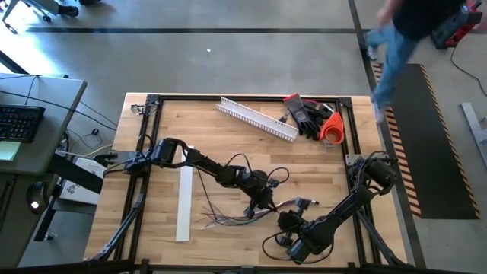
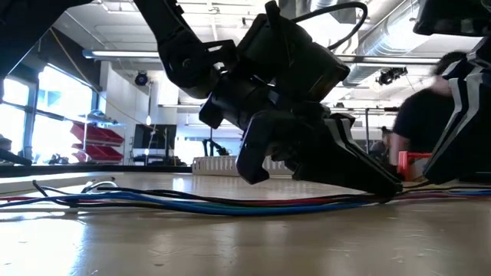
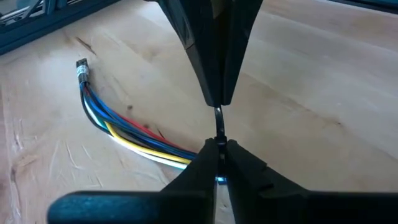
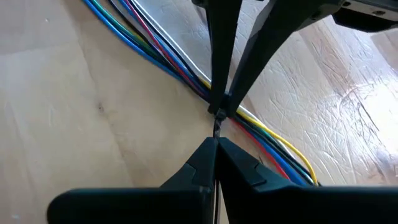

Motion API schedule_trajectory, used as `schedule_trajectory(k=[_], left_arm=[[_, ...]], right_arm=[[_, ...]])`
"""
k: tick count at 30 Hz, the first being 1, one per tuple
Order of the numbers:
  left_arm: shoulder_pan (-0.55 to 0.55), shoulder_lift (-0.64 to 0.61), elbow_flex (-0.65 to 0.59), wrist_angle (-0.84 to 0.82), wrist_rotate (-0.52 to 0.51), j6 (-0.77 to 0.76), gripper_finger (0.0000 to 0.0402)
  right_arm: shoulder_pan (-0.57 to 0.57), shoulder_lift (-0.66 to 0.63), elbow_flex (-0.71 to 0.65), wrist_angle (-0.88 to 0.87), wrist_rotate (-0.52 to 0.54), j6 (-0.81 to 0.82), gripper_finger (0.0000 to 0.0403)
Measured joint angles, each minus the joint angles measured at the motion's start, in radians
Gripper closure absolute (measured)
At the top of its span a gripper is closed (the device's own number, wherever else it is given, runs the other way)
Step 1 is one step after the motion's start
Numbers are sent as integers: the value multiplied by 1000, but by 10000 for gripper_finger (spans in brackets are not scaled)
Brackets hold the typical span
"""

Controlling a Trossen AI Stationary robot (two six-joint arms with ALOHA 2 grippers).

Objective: Ziptie cables
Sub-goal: Wrap the right zip tie on the cable

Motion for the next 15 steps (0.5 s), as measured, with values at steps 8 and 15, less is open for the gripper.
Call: schedule_trajectory(k=[8,15], left_arm=[[-10,0,0,1,-45,32,401],[-27,0,0,2,-71,60,401]], right_arm=[[-1,0,0,-1,9,82,367],[-7,0,-22,29,-14,170,267]])
